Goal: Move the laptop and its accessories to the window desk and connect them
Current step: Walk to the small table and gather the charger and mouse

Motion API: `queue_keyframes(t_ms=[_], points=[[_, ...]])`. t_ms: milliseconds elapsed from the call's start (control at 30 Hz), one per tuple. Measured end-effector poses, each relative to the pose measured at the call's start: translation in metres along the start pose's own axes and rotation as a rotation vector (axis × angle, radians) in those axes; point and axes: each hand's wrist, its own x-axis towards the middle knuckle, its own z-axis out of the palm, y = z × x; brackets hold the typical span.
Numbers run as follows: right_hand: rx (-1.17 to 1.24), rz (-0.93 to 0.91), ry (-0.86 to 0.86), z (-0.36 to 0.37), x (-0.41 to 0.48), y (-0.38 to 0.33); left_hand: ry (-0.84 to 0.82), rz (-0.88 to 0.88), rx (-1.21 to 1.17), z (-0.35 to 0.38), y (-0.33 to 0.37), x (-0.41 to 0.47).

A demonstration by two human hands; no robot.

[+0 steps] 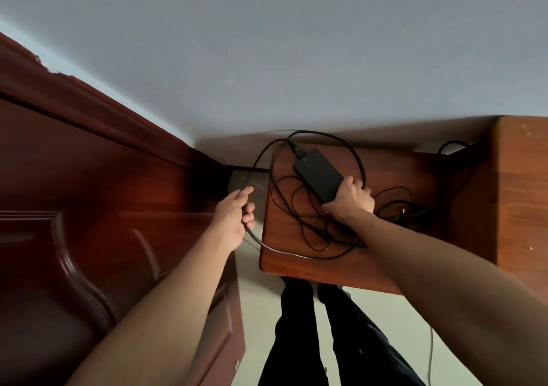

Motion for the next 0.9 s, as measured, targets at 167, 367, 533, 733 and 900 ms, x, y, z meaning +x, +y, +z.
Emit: queue_keyframes(t_ms=[167, 367, 533, 733, 900], points=[[0.301, -0.144, 0.074, -0.017, -0.009, 0.017, 0.001, 0.043, -0.133, 0.006, 0.014, 0.0], [0.477, -0.35, 0.031, -0.041, -0.04, 0.032, 0.043, 0.011, -0.006, 0.013, 0.001, 0.005], [0.449, -0.461, -0.098, -0.041, -0.05, 0.035, -0.119, -0.064, -0.174, 0.023, 0.009, 0.014], [0.356, -0.497, -0.184, -0.025, -0.053, 0.022, -0.213, 0.011, -0.107, 0.037, 0.005, 0.006], [0.332, -0.596, -0.192, -0.022, -0.052, 0.039, -0.146, -0.065, -0.044, 0.026, -0.004, 0.009]])
